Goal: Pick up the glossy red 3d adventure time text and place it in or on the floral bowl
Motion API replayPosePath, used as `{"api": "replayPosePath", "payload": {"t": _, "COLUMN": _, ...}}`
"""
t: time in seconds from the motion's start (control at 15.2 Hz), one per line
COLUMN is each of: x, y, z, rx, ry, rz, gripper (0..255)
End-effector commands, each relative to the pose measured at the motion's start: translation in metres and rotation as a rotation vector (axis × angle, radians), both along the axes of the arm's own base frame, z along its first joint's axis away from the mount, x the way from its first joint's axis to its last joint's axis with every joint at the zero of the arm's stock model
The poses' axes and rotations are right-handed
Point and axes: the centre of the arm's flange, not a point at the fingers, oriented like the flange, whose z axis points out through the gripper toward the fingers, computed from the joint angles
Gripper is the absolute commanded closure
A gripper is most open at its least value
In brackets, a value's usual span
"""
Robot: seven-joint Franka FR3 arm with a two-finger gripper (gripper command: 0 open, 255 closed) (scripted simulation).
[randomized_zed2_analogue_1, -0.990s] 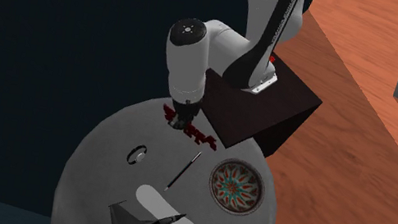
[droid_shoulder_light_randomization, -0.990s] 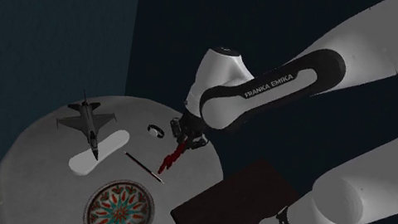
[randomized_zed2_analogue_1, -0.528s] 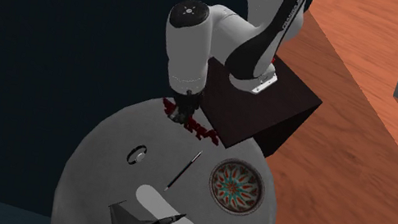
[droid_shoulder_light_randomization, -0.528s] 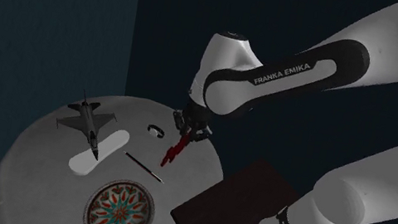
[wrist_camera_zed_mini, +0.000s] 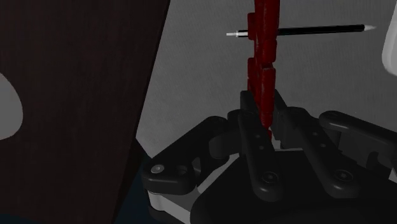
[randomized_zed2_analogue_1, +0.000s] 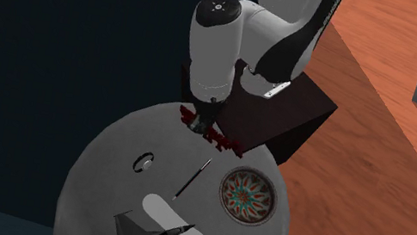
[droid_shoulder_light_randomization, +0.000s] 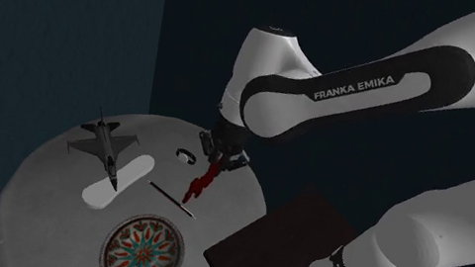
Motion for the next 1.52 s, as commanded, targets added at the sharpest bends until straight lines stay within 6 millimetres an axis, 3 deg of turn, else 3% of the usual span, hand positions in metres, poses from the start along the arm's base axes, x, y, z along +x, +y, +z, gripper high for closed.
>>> {"api": "replayPosePath", "payload": {"t": 0.0, "x": -0.006, "y": 0.026, "z": 0.0, "rx": 0.0, "ry": 0.0, "rz": -0.001, "gripper": 255}}
{"api": "replayPosePath", "payload": {"t": 0.66, "x": -0.047, "y": 0.151, "z": 0.008, "rx": 0.0, "ry": 0.0, "rz": -0.001, "gripper": 255}}
{"api": "replayPosePath", "payload": {"t": 0.73, "x": -0.054, "y": 0.172, "z": 0.009, "rx": 0.0, "ry": 0.0, "rz": -0.001, "gripper": 255}}
{"api": "replayPosePath", "payload": {"t": 1.45, "x": -0.054, "y": 0.172, "z": -0.049, "rx": 0.0, "ry": 0.0, "rz": -0.001, "gripper": 255}}
